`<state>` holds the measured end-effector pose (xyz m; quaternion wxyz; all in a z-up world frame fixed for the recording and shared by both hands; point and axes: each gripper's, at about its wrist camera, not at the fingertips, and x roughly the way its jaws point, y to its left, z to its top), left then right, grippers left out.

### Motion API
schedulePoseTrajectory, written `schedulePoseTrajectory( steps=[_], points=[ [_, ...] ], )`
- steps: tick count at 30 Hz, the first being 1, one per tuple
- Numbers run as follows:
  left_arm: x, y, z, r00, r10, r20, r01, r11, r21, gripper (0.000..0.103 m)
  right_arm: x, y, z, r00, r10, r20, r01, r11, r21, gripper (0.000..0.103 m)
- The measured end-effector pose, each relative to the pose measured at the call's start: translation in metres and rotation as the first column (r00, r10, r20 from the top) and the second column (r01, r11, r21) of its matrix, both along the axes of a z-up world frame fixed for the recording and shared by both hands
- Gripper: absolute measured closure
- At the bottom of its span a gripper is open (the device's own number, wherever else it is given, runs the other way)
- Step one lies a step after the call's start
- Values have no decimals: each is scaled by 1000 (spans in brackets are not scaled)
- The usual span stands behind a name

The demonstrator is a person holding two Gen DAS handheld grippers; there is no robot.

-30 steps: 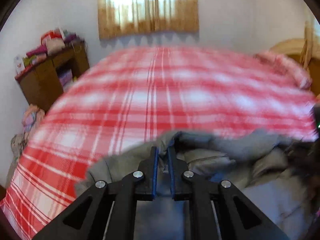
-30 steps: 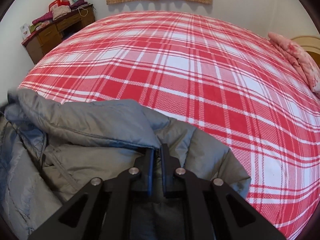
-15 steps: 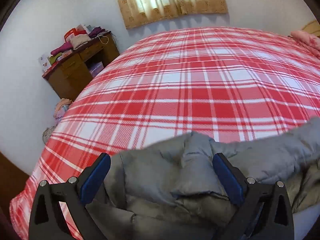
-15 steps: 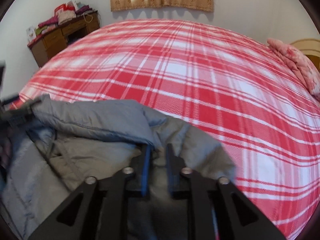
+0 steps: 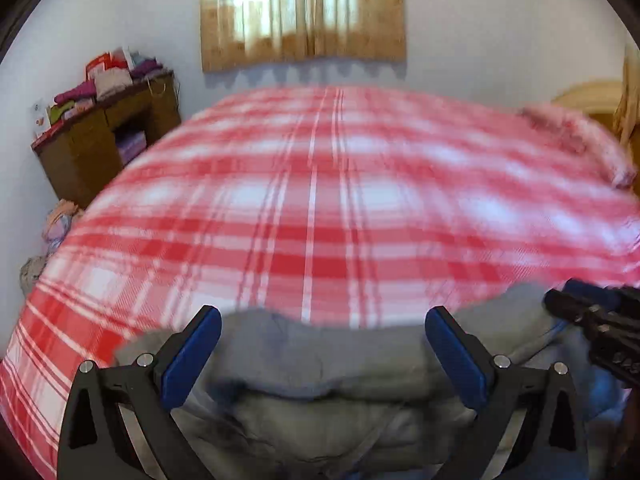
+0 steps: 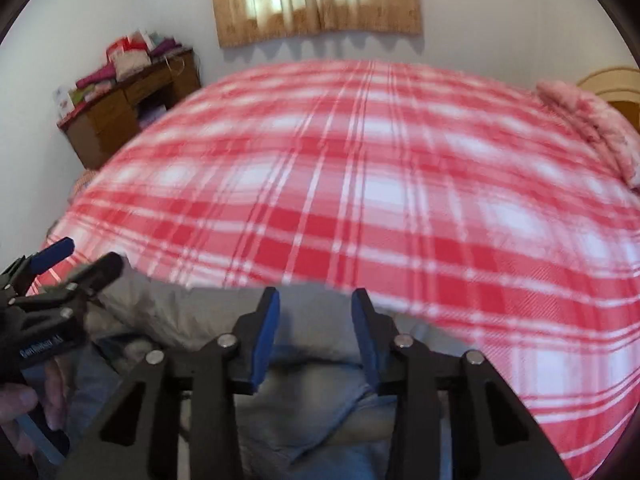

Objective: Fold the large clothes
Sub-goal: 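Lower the held hem onto the jacket body with both tools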

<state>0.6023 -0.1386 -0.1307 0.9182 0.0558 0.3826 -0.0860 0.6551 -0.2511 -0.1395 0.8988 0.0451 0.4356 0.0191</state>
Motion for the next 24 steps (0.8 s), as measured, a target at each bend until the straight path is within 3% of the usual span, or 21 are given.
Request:
schedulePoseTrajectory(
  steps=[4, 24],
  points=[
    [3, 5, -35, 997, 27, -72, -28, 999, -17, 1, -8, -2, -20, 1000, 12, -2, -12, 1000, 20, 64],
    [8, -1, -49, 996, 28, -90, -27, 999, 19, 1, -12, 2, -40, 1000, 22, 19, -21, 999, -33, 65]
  ],
)
